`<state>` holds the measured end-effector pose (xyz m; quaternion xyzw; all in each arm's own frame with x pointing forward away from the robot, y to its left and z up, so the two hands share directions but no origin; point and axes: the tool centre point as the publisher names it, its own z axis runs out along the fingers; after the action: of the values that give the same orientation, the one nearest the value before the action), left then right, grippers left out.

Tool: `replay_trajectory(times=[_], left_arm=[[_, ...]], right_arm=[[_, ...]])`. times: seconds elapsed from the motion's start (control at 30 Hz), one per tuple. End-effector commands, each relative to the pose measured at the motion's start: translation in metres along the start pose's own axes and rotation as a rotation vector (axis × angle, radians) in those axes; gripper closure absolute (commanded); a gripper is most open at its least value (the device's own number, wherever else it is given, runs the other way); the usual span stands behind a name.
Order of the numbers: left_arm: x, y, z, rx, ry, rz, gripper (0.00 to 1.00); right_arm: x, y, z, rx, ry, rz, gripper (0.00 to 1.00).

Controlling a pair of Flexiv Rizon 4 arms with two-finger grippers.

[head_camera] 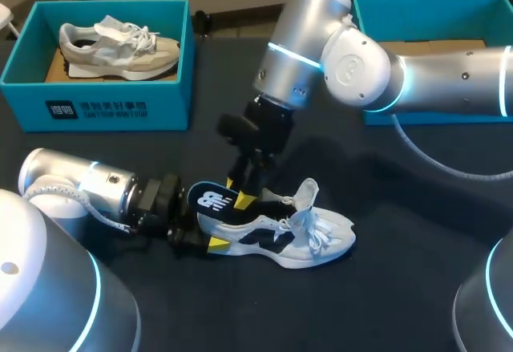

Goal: Take the shoe out of the shoebox, open the shoe tongue, remove and reinsert the insole, then place the shoe into the shoebox

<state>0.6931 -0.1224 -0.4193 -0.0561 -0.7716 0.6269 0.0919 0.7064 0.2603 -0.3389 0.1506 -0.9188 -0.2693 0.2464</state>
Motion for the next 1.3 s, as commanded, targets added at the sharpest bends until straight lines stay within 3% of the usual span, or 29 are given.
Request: replay_trajectory(times=[0.03,0.63,0.8,0.87,1.07,1.3], left_arm=[[0.000,0.001,0.000,-0.001,-0.002,0.000,1.00],[0.000,0.001,0.000,-0.001,-0.002,0.000,1.00],[0.000,0.001,0.000,-0.001,-0.002,0.000,1.00],[0.000,0.001,0.000,-0.001,-0.002,0.000,1.00],[0.000,0.001,0.000,-0.001,-0.002,0.000,1.00],[0.000,0.001,0.000,-0.001,-0.002,0.000,1.00]], right_arm=[[0.008,-0.005,0.001,-0.018,-0.014,0.011,0.62],[0.005,-0.005,0.013,-0.041,-0.045,0.036,0.69],[0.004,-0.006,0.016,-0.062,-0.052,0.038,0.78],[0.003,-0.006,0.016,-0.068,-0.060,0.043,1.00],[0.005,-0.003,0.012,-0.084,-0.085,0.018,1.00],[0.010,0.023,-0.007,-0.100,-0.112,-0.034,1.00]])
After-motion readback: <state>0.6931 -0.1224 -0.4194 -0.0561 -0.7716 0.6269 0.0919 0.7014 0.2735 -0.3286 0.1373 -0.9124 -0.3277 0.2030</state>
